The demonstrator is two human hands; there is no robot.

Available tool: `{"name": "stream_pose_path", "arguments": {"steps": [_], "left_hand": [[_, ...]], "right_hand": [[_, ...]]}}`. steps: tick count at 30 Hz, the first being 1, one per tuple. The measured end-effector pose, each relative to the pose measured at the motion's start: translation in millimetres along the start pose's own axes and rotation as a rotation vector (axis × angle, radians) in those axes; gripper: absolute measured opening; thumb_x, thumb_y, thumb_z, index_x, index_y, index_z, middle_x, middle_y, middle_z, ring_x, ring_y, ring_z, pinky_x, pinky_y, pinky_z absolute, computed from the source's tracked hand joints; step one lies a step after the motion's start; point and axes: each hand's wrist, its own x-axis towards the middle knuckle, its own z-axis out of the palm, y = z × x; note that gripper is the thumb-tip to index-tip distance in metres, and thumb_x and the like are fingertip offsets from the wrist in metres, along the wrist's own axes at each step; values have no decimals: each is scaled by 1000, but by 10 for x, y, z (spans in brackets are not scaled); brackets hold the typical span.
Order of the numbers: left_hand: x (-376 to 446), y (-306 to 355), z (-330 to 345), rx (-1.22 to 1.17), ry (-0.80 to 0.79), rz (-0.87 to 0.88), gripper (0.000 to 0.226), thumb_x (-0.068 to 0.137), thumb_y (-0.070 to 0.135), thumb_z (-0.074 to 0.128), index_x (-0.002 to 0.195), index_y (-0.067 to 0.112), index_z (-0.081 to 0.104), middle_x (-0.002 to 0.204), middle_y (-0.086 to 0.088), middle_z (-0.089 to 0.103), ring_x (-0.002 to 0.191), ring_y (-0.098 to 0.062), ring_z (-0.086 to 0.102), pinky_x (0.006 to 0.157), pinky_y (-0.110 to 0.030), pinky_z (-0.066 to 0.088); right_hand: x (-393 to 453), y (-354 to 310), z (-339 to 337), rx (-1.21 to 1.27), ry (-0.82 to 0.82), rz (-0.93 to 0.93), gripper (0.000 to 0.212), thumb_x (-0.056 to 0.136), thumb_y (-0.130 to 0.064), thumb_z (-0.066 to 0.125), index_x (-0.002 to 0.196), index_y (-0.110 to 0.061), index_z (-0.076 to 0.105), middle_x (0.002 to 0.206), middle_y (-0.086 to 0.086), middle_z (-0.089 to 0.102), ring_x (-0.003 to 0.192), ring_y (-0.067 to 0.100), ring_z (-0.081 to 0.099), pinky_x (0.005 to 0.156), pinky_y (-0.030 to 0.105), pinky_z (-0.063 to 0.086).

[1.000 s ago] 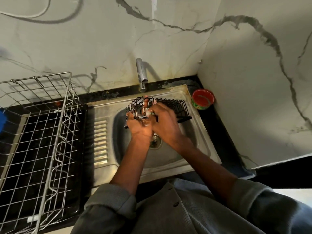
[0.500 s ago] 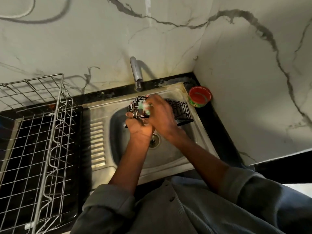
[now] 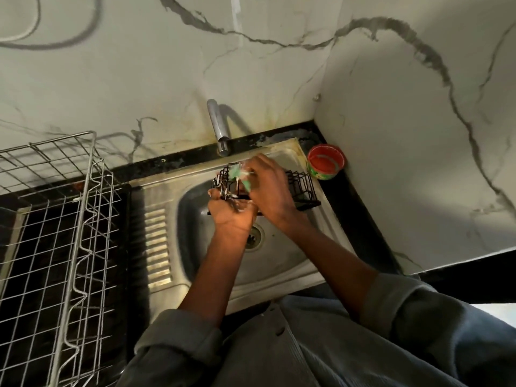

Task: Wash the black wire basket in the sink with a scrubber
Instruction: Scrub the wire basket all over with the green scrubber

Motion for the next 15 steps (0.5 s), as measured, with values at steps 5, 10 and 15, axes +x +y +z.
{"name": "stream_pose_path", "arguments": {"steps": [5, 10, 15], "left_hand": [[38, 28, -69, 87, 14, 16, 48, 103, 37, 36, 117, 9, 73, 126, -18, 73, 126, -43, 62, 115, -67, 35], [72, -133, -37, 129, 70, 63, 51, 110, 43, 36, 102, 7, 72, 85, -12, 77, 77, -26, 76, 79, -36, 59], [158, -23, -117, -54, -37, 67, 39, 106, 35, 43, 107, 2, 64, 87, -17, 70, 75, -30, 74, 65, -35, 63]], "right_hand": [[-103, 550, -74, -113, 72, 450, 25, 82, 4, 68, 100, -13, 70, 102, 4, 71, 93, 19, 66, 76, 28, 52], [42, -113, 93, 127, 131, 317, 23, 86, 4, 68, 104, -10, 68, 101, 2, 70, 85, 10, 61, 65, 7, 42], [92, -198, 143, 182, -126, -22, 14, 86, 2, 66, 91, -11, 64, 93, 3, 66, 88, 18, 61, 77, 40, 54]]}}
